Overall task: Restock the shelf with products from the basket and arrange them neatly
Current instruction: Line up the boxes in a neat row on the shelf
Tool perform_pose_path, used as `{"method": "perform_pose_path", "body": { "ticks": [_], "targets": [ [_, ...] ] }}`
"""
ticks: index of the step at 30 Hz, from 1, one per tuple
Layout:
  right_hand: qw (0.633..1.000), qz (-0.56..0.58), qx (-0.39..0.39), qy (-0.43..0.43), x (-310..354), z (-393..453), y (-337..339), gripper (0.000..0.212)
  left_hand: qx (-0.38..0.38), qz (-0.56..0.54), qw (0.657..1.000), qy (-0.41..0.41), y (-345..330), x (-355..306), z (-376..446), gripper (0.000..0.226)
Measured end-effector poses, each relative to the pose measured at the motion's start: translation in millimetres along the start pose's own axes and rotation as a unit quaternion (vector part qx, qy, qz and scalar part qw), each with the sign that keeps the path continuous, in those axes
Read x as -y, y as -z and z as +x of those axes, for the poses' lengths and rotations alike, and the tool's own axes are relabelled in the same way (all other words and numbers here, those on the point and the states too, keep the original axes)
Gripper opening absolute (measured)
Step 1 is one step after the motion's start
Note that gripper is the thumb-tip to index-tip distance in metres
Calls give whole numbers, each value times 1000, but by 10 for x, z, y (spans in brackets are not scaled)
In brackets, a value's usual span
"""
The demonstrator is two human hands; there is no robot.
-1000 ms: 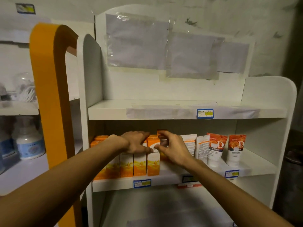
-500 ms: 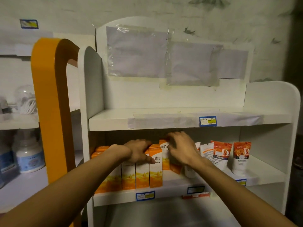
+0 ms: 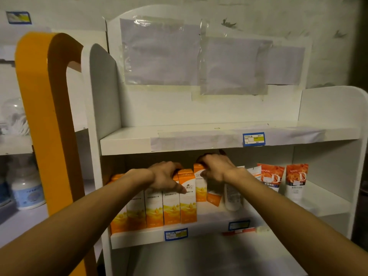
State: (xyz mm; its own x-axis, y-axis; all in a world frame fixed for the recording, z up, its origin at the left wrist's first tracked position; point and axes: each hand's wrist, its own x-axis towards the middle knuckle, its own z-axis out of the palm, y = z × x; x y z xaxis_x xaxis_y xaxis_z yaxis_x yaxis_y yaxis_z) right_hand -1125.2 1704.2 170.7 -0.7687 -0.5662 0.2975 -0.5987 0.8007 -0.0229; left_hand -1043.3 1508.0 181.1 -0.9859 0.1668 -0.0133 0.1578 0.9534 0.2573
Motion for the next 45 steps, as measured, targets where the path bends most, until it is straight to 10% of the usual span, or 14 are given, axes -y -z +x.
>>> {"method": "perform_pose_path", "body": {
  "ticks": [21,28,45],
  "targets": [
    [999,40,17,31,-2,-182,107,64,42,20,998,36,41,-139,28,75],
    [1000,10,3,-5,-274,-349,219,78,-47,80,996,16,15,-269,118,95],
    [997,-46,44,-53,-657,-396,11,32,-67,120,991,1,-170,-411,382,57]
  ]
}}
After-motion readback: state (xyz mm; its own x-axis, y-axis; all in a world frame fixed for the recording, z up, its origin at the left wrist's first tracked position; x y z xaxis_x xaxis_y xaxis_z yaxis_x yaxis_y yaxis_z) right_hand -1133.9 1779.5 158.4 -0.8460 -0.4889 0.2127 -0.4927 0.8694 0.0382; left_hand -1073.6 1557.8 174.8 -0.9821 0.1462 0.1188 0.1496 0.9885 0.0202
